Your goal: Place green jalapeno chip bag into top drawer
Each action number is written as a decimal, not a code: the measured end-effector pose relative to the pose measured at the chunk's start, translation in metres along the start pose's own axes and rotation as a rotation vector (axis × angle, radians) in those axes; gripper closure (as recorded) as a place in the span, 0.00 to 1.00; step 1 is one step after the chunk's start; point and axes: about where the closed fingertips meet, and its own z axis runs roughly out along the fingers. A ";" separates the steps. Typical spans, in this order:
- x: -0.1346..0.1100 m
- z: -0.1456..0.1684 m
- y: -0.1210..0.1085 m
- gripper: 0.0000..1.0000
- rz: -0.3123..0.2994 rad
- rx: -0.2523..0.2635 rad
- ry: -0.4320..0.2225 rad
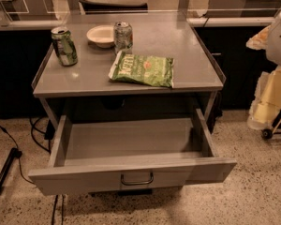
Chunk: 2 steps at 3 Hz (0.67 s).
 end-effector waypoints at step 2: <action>-0.015 0.008 -0.011 0.00 0.022 0.018 -0.055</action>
Offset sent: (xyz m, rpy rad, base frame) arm 0.0249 0.0188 -0.0082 0.0837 -0.0268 -0.0162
